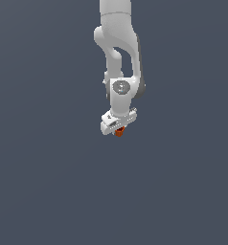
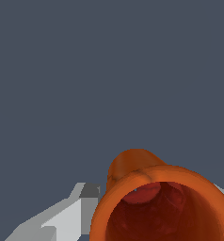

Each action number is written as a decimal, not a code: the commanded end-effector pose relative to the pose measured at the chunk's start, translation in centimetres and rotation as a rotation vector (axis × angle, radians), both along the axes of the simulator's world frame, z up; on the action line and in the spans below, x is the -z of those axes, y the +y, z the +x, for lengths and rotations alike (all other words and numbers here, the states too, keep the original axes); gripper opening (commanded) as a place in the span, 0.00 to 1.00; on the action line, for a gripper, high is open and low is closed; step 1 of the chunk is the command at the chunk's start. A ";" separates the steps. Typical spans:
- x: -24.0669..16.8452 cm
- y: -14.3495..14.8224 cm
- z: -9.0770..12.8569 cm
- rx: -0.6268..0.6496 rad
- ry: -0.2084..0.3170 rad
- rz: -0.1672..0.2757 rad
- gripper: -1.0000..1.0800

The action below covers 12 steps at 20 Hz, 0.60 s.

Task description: Pick up the object and move it to a goal position.

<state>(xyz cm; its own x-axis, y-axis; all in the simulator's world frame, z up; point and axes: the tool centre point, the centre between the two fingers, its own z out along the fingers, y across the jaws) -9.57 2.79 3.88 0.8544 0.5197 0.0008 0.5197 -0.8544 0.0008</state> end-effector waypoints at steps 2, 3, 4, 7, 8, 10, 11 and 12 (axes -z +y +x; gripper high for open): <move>-0.2 0.1 0.0 0.000 0.000 0.000 0.00; -0.4 0.2 0.0 0.000 0.000 0.000 0.00; -0.6 0.3 0.0 0.000 0.000 0.000 0.00; -1.6 0.7 0.0 0.000 0.000 0.000 0.00; -2.1 0.9 0.0 0.000 0.000 0.000 0.00; -3.1 1.4 0.0 0.000 0.000 0.000 0.00; -3.7 1.7 0.0 0.000 0.000 0.000 0.00; -4.3 2.0 0.0 0.000 0.000 0.000 0.00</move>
